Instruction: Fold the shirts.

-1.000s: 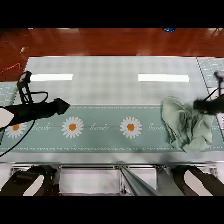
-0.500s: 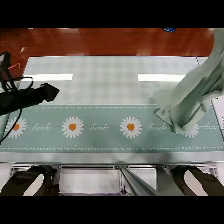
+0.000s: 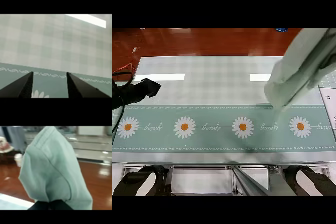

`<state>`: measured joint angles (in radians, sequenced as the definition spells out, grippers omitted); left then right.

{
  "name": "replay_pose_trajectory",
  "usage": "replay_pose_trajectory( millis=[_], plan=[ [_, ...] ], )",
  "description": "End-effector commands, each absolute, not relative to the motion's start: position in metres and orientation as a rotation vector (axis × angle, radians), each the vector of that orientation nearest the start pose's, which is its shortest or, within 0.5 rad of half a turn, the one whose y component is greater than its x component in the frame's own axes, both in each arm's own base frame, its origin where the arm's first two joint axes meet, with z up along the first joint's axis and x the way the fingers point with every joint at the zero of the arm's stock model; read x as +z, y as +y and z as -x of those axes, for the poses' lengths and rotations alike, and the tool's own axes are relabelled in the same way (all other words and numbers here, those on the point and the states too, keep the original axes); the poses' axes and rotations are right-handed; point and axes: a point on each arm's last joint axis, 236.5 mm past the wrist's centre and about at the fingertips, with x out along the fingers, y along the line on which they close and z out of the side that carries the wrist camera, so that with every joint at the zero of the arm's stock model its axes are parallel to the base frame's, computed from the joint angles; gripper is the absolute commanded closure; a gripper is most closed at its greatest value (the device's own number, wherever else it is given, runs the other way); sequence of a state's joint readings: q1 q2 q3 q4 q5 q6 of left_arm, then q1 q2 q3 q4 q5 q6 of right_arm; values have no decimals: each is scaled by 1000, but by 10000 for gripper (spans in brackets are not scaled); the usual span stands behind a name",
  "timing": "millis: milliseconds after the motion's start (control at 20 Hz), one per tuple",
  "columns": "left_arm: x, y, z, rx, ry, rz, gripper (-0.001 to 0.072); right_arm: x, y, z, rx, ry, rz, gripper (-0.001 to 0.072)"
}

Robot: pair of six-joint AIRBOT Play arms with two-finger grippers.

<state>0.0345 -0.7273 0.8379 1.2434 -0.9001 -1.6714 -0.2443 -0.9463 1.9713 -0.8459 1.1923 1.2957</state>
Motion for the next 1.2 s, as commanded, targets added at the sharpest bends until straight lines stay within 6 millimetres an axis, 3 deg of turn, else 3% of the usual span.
replay_pose_trajectory(
  millis=[0,100,150,350,500,600,700,850,1000,1050,1100,1150],
  plan=[
    [117,-48,-337,-90,783,410,199,495,125,-285,649,108,-82,688],
    [117,-49,-337,-93,783,414,198,460,163,-290,771,222,-74,688],
    [118,-49,-337,-94,783,416,199,433,186,-295,822,309,-64,688],
    [117,-47,-337,-89,781,407,199,297,279,-300,975,680,32,688],
    [117,-45,-337,-82,781,395,199,180,331,-301,1000,945,27,688],
    [115,-45,-336,-83,788,396,199,109,362,-290,1017,1097,1,688],
    [115,-45,-335,-84,792,396,199,54,396,-270,1056,1217,-7,688],
    [113,-46,-334,-85,800,395,199,2,437,-247,1109,1253,53,688],
    [107,-47,-331,-86,823,397,199,-11,455,-244,1107,1223,52,685],
    [106,-47,-330,-86,827,397,199,-5,452,-253,1090,1211,29,585],
    [106,-47,-330,-85,826,396,199,5,444,-268,1059,1195,0,369],
    [106,-46,-330,-82,826,389,199,19,430,-288,1013,1181,-39,328]
  ],
)
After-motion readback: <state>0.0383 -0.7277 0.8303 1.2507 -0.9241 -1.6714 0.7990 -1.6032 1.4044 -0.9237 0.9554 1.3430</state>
